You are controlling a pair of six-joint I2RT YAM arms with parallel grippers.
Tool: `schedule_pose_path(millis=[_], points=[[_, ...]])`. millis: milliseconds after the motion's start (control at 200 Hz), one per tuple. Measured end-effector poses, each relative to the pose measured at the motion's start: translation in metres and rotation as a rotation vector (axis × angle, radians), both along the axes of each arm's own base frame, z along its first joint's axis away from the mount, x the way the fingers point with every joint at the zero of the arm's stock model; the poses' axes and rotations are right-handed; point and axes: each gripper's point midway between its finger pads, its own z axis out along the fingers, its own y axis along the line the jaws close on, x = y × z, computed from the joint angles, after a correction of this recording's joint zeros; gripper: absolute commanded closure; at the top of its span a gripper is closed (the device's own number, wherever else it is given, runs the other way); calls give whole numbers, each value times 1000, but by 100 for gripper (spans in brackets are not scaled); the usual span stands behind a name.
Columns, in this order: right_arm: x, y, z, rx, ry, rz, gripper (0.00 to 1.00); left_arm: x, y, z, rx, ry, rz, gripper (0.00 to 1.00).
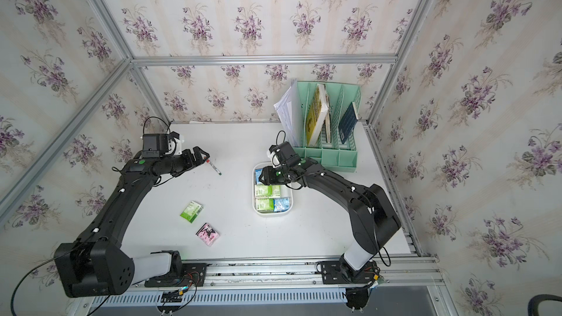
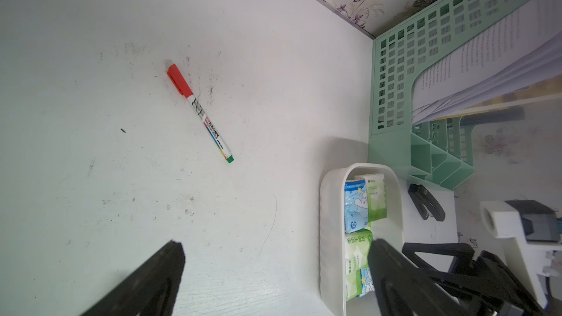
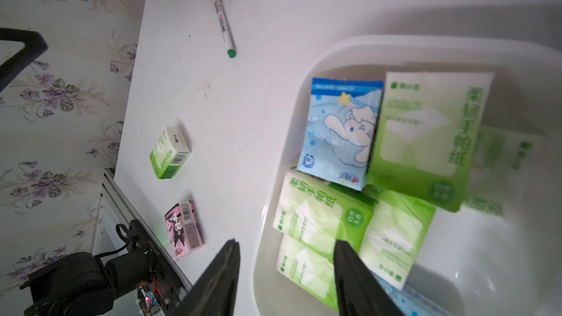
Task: Put the pocket tissues into the storage box
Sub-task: Place the pocket tissues in the storage box, then pick up the pocket tissues from the center of the board.
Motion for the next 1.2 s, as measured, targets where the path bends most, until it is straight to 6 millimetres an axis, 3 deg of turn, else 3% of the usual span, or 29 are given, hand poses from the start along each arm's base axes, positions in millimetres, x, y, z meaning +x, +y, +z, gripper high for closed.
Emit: schedule_pose_path(millis=[190,295,445,684,969,1199], points=[[-35,57,12,8,-104,294,39,-2,27,-1,-4,12,78,1],[-61,93,-6,-19,-107,488,38,-6,54,-2,-18,16,153,1],[-98,127,-33,-45,-82,706,38,-18,80,-1,-24,26,222,1],[-123,173,-51,-11,-30,904,37,-25,99,-2,-46,29,269,1],[-163,194,-74,-44,68,1012,37,-31,102,-8,-56,53,271,1],[-176,194,-81,-74,109,1022,38,-39,99,-16,-59,76,267,1]])
